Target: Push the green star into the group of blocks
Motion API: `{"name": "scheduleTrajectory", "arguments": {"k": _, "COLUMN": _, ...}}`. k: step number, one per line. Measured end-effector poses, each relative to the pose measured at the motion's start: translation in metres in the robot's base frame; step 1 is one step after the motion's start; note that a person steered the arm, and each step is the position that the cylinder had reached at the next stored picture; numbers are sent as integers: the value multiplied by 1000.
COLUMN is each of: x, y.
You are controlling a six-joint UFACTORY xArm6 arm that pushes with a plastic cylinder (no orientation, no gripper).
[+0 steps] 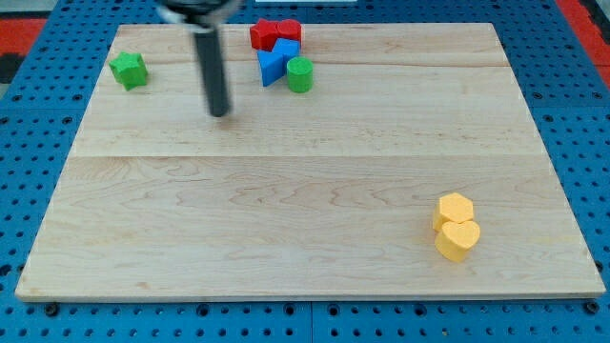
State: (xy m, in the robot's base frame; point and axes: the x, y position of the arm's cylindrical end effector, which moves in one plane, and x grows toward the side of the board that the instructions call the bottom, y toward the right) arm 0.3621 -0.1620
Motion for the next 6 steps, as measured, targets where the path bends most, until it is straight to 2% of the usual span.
{"name": "scheduleTrajectory", "arguments": {"k": 1, "x": -20, "y": -109}}
{"name": "scheduleTrajectory", "arguments": {"k": 2, "x": -45, "y": -141}}
{"name": "scheduleTrajectory", "arguments": {"k": 3, "x": -67, "y": -91}}
{"name": "scheduleTrajectory", "arguments": {"k": 4, "x": -67, "y": -4}}
{"name": "scheduleTrajectory", "arguments": {"k": 5, "x": -72, "y": -26}}
{"name": "scheduleTrajectory", "arguments": {"k": 6, "x": -80, "y": -21}}
